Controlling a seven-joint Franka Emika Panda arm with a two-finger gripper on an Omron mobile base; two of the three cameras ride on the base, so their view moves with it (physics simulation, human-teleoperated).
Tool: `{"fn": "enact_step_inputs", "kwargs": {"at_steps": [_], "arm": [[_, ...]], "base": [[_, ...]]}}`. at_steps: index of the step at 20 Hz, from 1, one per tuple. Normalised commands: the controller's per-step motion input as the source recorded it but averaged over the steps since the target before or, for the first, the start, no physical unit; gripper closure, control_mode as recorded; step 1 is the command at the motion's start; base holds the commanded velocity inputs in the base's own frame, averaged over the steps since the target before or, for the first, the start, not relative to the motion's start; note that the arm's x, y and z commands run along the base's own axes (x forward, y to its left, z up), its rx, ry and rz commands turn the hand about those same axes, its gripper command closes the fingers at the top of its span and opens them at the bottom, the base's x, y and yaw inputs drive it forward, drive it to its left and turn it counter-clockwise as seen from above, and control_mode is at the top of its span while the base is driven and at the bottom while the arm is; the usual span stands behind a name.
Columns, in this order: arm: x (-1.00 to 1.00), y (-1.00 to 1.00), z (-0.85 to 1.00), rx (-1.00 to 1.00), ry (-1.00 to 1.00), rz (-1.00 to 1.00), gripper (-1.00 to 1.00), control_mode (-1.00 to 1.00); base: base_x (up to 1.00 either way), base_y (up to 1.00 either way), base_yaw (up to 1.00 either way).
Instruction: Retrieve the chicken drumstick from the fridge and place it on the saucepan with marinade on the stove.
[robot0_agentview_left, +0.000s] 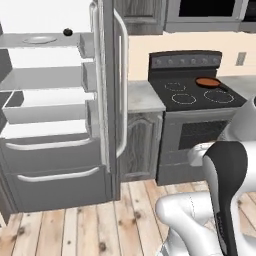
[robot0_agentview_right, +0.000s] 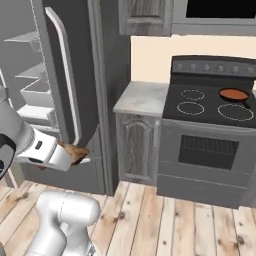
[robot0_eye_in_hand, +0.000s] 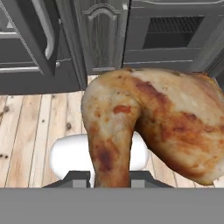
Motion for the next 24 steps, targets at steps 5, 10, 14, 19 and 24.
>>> {"fn": "enact_step_inputs", "kwargs": {"at_steps": [5,10,14,19,24], "arm": [[0.0,0.0,0.0,0.0,0.0,0.0,1.0,1.0],[0.0,0.0,0.0,0.0,0.0,0.0,1.0,1.0],[0.0,0.0,0.0,0.0,0.0,0.0,1.0,1.0],[0.0,0.0,0.0,0.0,0.0,0.0,1.0,1.0],[0.0,0.0,0.0,0.0,0.0,0.0,1.0,1.0]], "base": [[0.65,-1.0,0.05],[0.88,-1.0,0.0],[0.87,-0.98,-0.02],[0.9,-0.85,-0.16],[0.54,-0.27,-0.14]]}}
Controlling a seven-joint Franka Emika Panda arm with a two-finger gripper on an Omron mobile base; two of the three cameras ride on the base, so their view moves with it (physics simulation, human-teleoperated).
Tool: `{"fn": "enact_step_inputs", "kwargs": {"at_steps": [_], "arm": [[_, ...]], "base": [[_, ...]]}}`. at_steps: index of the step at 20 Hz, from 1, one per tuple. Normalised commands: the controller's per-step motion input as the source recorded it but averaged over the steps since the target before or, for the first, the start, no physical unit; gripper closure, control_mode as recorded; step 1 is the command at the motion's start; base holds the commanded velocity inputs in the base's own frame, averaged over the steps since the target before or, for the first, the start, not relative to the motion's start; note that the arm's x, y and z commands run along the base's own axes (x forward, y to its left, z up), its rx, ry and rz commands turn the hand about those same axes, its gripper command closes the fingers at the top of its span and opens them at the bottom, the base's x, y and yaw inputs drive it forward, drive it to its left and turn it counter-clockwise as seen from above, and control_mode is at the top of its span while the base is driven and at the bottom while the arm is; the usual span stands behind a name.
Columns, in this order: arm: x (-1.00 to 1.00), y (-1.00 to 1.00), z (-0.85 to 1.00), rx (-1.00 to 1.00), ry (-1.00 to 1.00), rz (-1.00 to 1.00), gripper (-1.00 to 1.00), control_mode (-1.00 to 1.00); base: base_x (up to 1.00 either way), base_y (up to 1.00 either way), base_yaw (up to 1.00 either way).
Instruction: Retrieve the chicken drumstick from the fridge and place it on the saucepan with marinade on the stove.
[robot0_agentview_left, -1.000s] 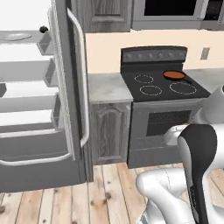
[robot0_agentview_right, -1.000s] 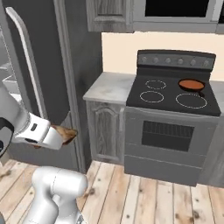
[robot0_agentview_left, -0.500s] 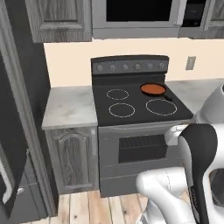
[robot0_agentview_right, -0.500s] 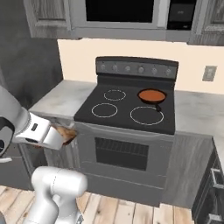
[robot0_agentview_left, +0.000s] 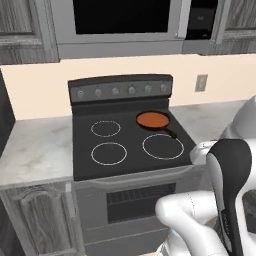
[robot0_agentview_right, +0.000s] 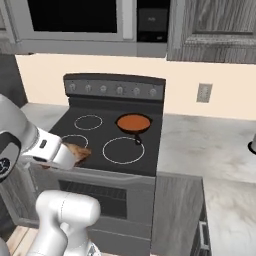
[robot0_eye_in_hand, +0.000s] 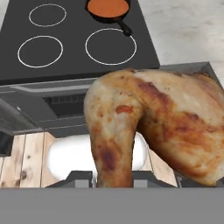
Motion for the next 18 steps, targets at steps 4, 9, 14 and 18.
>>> {"fn": "enact_step_inputs", "kwargs": {"at_steps": [4,9,14,18], "arm": [[0.0,0.0,0.0,0.0,0.0,0.0,1.0,1.0],[0.0,0.0,0.0,0.0,0.0,0.0,1.0,1.0],[0.0,0.0,0.0,0.0,0.0,0.0,1.0,1.0],[0.0,0.0,0.0,0.0,0.0,0.0,1.0,1.0]], "base": [[0.35,0.02,0.0],[0.6,0.0,0.0],[0.6,0.0,0.0],[0.38,-0.04,0.01]]}}
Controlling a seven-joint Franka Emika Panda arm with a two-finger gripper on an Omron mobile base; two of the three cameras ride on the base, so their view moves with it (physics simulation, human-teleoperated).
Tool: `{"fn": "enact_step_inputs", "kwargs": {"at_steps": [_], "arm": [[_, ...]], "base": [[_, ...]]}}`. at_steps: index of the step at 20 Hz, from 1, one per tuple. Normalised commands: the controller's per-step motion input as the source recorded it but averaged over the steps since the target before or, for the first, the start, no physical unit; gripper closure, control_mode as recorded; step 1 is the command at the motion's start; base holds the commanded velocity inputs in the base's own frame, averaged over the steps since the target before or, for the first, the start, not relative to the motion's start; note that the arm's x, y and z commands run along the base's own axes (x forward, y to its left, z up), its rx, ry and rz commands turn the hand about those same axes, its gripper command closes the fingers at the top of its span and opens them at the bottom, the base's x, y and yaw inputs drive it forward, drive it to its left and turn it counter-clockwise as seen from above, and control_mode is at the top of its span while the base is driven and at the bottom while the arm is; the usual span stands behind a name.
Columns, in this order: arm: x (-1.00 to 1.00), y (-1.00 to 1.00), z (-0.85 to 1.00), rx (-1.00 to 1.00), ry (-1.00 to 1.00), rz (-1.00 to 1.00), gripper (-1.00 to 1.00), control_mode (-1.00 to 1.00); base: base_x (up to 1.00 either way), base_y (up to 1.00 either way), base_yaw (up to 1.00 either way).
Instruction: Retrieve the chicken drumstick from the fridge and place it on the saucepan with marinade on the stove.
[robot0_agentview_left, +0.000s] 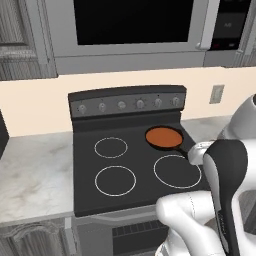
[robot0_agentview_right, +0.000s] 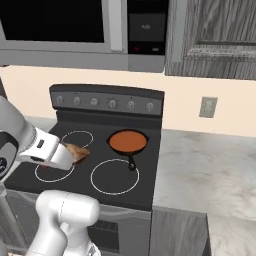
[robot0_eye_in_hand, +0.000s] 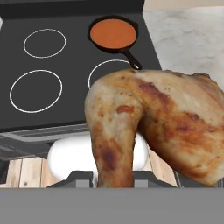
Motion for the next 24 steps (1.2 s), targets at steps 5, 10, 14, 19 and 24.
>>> {"fn": "enact_step_inputs", "kwargs": {"at_steps": [5,10,14,19,24], "arm": [[0.01,-0.08,-0.12,0.0,0.0,0.0,1.0,-1.0],[0.11,-0.21,-0.36,0.01,-0.03,0.0,1.0,-1.0],[0.74,-0.21,-0.2,0.0,-0.04,0.01,1.0,-1.0],[1.0,-0.11,-0.04,0.0,-0.01,0.03,1.0,-1.0],[1.0,0.0,-0.25,0.0,0.06,0.0,1.0,-1.0]], "base": [[0.02,-0.08,0.0],[0.0,0.0,0.0],[0.0,0.0,0.0],[0.0,0.0,0.0],[0.0,0.0,0.0]]}}
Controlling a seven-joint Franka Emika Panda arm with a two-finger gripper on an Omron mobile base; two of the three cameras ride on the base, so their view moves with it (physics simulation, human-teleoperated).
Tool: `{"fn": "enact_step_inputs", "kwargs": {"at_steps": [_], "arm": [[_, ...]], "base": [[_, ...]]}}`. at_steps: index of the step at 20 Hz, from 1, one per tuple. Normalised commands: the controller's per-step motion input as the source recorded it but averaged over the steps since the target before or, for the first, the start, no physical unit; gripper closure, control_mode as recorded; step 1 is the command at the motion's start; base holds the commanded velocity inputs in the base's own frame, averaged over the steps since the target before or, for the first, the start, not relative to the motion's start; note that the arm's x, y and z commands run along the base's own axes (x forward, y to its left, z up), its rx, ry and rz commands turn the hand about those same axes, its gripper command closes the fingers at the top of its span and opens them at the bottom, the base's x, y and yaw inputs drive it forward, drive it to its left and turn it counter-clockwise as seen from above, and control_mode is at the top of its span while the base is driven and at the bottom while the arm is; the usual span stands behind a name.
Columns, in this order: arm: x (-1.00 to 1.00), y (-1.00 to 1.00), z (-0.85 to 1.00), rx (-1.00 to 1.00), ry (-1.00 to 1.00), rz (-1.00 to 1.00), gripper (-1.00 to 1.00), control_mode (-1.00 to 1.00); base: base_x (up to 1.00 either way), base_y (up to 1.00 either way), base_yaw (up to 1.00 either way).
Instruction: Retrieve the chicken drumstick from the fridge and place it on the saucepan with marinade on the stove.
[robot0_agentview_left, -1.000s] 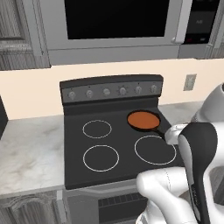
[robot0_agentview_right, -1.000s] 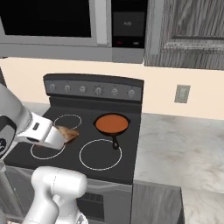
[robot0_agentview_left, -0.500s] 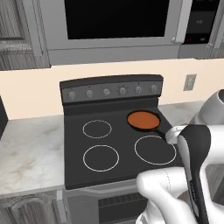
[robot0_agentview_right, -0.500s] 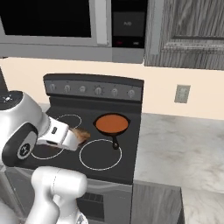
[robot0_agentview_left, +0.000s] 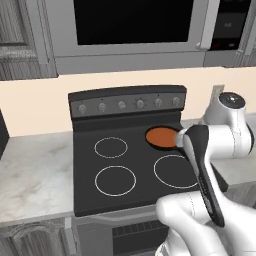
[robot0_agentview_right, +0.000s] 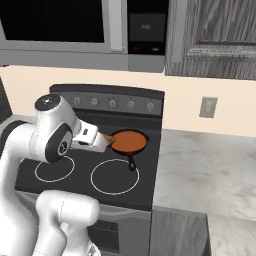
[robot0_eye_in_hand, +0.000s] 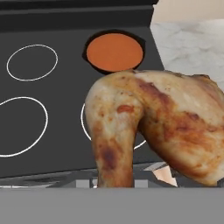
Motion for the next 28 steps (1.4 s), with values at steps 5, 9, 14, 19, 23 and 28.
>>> {"fn": "enact_step_inputs", "kwargs": {"at_steps": [5,9,14,19,23,28], "arm": [[1.0,-0.08,-0.53,0.0,0.08,0.0,1.0,-1.0],[1.0,-0.07,-0.32,0.0,0.04,0.0,1.0,-1.0],[0.89,-0.27,0.01,0.05,0.17,0.02,1.0,-1.0],[0.87,-0.16,-0.16,0.04,0.17,0.0,1.0,-1.0],[0.86,0.0,-0.49,0.0,0.08,0.0,1.0,-1.0],[0.66,-0.01,-0.74,0.0,0.01,0.0,1.0,-1.0]], "base": [[0.0,0.0,0.0],[0.0,0.0,0.0],[0.0,0.0,0.0],[0.0,0.0,0.0],[0.0,0.0,0.0],[0.0,0.0,0.0]]}}
